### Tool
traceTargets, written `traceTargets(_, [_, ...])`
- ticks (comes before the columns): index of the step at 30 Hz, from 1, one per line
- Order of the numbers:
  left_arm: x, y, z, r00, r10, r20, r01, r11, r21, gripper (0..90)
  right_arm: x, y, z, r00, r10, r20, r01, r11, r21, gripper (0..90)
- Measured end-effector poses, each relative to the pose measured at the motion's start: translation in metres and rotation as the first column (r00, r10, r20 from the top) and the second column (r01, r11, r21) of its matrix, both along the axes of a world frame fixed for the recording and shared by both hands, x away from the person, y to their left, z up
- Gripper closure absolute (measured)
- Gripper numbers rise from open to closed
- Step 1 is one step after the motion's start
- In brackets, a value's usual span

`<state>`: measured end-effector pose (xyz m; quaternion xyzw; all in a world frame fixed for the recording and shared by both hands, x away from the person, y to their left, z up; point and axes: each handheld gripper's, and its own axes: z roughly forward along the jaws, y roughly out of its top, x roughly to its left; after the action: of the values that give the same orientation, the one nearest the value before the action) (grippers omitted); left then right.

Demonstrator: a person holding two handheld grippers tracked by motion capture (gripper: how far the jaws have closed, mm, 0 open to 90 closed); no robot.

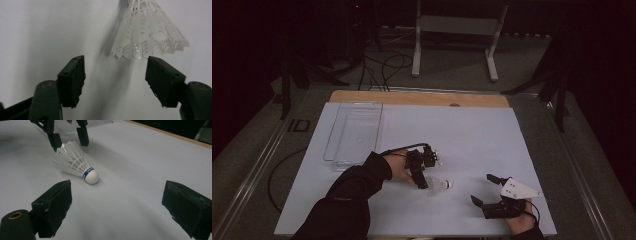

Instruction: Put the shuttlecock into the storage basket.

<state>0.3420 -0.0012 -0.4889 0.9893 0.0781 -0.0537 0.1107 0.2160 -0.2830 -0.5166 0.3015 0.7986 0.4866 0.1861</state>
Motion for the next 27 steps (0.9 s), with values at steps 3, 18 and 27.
traceTargets(3, [0.001, -0.003, -0.002, 0.9999, -0.010, 0.001, 0.010, 0.9999, -0.007, 38.5, 0.000, 0.000, 0.000, 1.0000, -0.001, -0.002, 0.001, 1.000, 0.002, 9.0])
traceTargets(18, [0.003, -0.017, -0.007, 0.9975, -0.070, -0.010, 0.069, 0.9964, -0.048, 58.9, 0.000, -0.001, 0.000, 1.0000, -0.004, -0.007, 0.004, 1.000, 0.000, 9.1])
traceTargets(27, [0.002, -0.024, -0.009, 0.9931, -0.116, -0.017, 0.115, 0.9931, -0.021, 78.4, 0.001, -0.001, 0.000, 1.0000, -0.006, -0.005, 0.006, 1.000, -0.002, 9.0])
